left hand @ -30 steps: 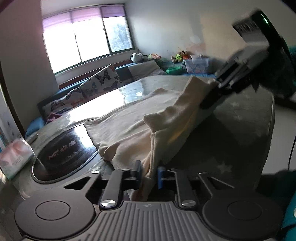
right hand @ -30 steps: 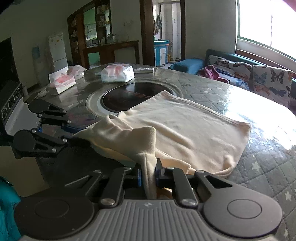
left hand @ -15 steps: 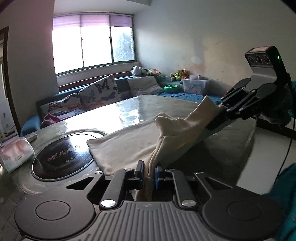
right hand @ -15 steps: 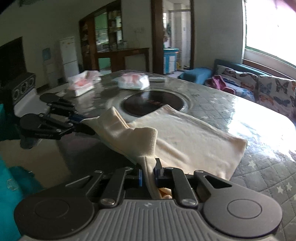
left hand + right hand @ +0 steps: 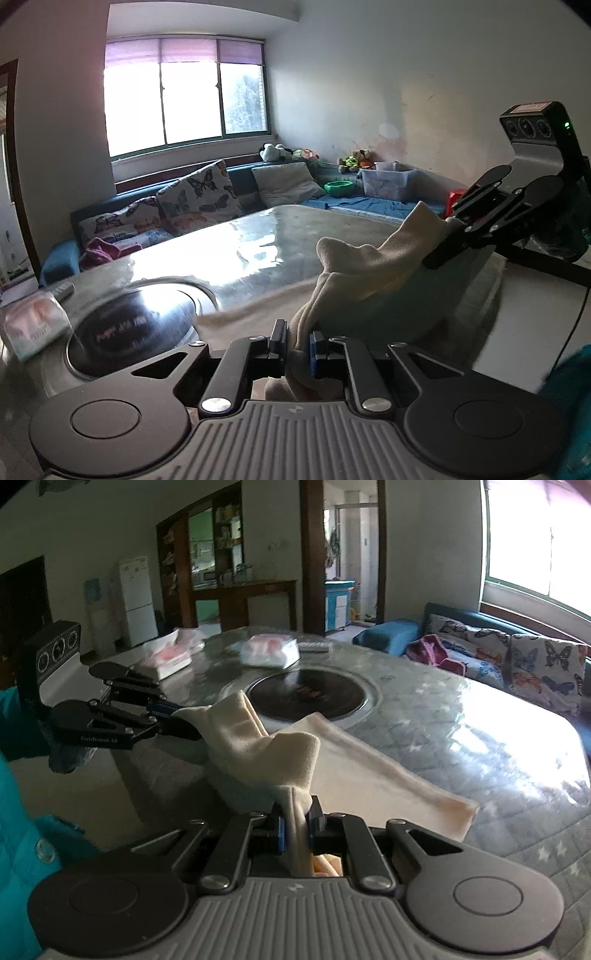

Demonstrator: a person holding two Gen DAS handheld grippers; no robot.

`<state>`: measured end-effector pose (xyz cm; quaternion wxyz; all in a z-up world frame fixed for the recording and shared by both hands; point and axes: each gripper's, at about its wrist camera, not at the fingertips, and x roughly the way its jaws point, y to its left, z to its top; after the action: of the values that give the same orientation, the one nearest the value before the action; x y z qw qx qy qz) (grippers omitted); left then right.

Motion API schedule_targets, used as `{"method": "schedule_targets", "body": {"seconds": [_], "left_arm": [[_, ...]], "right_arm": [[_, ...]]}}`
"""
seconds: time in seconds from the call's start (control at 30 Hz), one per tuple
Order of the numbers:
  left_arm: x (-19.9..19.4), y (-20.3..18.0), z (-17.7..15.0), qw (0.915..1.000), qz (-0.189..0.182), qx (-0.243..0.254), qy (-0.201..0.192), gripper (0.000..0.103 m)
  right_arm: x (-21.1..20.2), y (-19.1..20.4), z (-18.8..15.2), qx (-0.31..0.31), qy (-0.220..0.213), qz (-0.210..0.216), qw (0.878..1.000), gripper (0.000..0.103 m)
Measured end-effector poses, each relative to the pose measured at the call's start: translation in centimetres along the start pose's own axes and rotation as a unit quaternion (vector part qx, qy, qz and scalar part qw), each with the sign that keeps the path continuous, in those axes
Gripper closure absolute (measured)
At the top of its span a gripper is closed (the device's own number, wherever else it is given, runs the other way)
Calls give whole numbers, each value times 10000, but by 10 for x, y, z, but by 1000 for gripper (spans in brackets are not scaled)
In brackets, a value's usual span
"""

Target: Fold clothes

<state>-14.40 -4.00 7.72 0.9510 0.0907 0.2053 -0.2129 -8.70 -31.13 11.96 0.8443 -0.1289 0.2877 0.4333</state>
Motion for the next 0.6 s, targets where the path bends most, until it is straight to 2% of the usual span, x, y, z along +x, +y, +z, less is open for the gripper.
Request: {"method": "schedule_targets", "body": {"seconds": [0.37, 0.47, 0.6], "left_arm": [[95, 59, 23, 9989, 62, -258, 380, 91], [120, 69, 27, 9985, 132, -280, 445, 92], [156, 82, 26, 9956, 227, -580, 698, 91]], "right_arm": [[52, -68, 37, 106, 37, -336, 9994, 97], [70, -87, 39, 229, 83, -445, 9987, 97], [101, -112, 33, 582, 273, -581, 9962, 95]]}}
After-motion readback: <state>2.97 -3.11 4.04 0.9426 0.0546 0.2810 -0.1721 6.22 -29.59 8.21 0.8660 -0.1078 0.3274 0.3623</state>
